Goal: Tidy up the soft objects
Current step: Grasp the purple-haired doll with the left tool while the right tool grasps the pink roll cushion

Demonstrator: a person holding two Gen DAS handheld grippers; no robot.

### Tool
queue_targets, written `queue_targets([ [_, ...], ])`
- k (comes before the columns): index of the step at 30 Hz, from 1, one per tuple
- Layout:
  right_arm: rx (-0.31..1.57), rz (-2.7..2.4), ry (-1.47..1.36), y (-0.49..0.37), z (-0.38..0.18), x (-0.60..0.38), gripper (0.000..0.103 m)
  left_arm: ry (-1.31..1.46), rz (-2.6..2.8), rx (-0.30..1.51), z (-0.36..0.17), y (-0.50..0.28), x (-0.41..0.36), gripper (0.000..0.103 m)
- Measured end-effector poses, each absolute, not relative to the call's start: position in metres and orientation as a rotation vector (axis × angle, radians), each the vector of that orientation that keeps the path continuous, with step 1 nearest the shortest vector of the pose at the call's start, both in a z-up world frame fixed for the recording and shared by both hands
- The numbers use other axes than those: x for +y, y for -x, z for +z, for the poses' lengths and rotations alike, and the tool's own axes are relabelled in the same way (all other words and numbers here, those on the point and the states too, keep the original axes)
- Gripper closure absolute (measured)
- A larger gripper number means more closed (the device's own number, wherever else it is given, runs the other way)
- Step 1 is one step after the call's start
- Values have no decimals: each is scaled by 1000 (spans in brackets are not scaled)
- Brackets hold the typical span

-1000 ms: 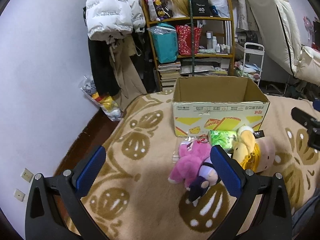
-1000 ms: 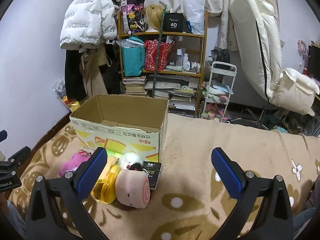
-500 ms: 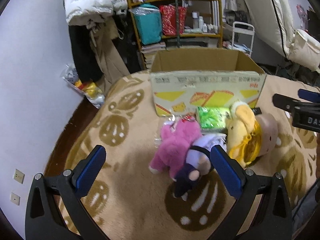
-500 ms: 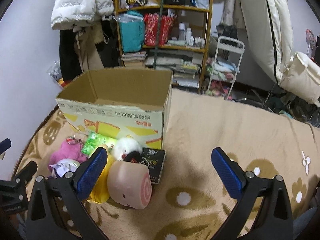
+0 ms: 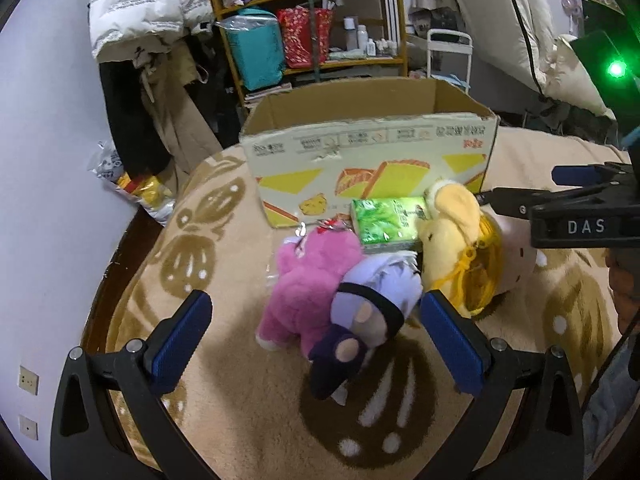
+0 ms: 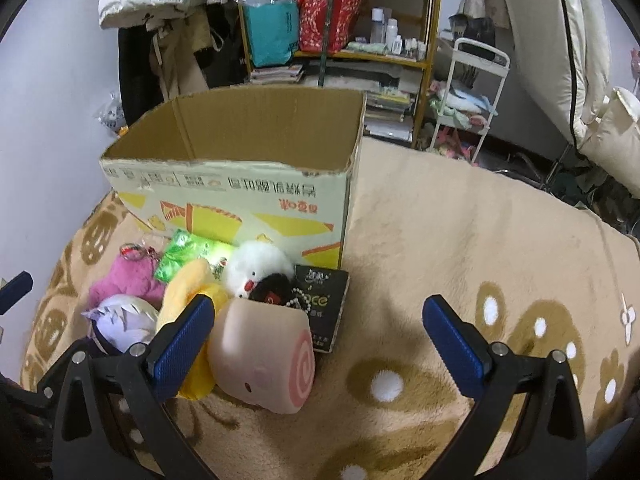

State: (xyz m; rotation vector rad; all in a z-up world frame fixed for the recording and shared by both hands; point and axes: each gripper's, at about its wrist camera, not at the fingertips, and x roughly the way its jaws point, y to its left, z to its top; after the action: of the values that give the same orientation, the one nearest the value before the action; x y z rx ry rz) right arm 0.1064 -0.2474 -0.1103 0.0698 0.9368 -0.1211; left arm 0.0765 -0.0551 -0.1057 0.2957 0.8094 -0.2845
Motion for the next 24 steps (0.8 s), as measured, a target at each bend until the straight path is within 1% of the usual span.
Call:
queue_targets([
  [10,1006,-123,-88,-114,-126,-251,0,-311,-319,870,-122,-81,-61,1],
  [18,1013,-126,-72,-115,-129,-250,0,-335,-367,887,-125,-74,-69,1],
  [20,1016,-124,-67,-116,-129,-248,0,-341,-377,895,-127,-74,-71,9],
  [24,1023,-115,-59,-115,-131,-245,0,-334,-394,928,-131,-74,-72,20],
])
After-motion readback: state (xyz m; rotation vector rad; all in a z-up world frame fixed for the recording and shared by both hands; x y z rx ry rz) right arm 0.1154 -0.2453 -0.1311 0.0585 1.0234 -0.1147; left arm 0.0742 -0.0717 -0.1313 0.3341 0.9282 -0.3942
